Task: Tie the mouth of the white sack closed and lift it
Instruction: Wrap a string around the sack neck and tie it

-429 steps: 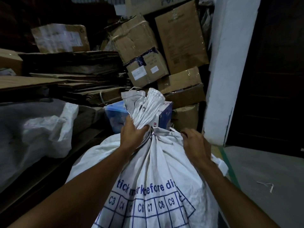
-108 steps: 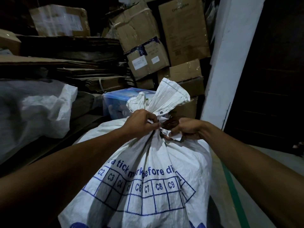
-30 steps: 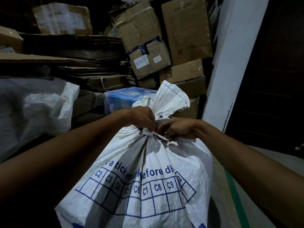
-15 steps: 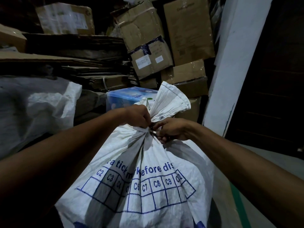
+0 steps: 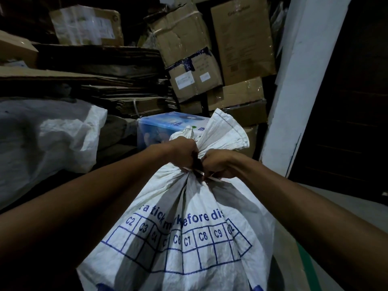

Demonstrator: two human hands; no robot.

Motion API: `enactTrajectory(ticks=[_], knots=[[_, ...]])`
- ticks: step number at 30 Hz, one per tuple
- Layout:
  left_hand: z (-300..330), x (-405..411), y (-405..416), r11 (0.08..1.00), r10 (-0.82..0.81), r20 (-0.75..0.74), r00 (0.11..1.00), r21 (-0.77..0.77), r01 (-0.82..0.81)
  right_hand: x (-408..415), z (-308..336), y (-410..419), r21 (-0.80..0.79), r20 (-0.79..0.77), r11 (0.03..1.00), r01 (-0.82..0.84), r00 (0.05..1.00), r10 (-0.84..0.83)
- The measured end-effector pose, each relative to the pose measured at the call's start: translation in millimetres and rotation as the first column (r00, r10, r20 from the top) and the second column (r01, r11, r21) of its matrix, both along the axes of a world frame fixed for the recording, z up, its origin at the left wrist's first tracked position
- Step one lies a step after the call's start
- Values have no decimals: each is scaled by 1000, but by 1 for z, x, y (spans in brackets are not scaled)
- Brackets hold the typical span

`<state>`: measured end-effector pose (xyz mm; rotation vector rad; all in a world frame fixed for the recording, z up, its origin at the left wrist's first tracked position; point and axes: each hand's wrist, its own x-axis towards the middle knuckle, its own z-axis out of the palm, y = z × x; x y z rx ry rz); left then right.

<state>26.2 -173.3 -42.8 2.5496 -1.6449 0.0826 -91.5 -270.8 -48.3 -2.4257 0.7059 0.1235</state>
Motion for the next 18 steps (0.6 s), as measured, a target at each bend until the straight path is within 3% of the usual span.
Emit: enactTrajectory(ticks=[5,12,18], knots=[[-1,2,1,1000,5,2,1000,-7,-5,5,-10,18,-43,122,998,49,992,-43],[1,9,2,1000,-1,-29,1000,-27,0,8,-25,7,-345,132,930,-126,975,181],[7,10,5,1000,-21,-67,998,-16,20,7,-38,-14,-384,294,918,-102,929,226]])
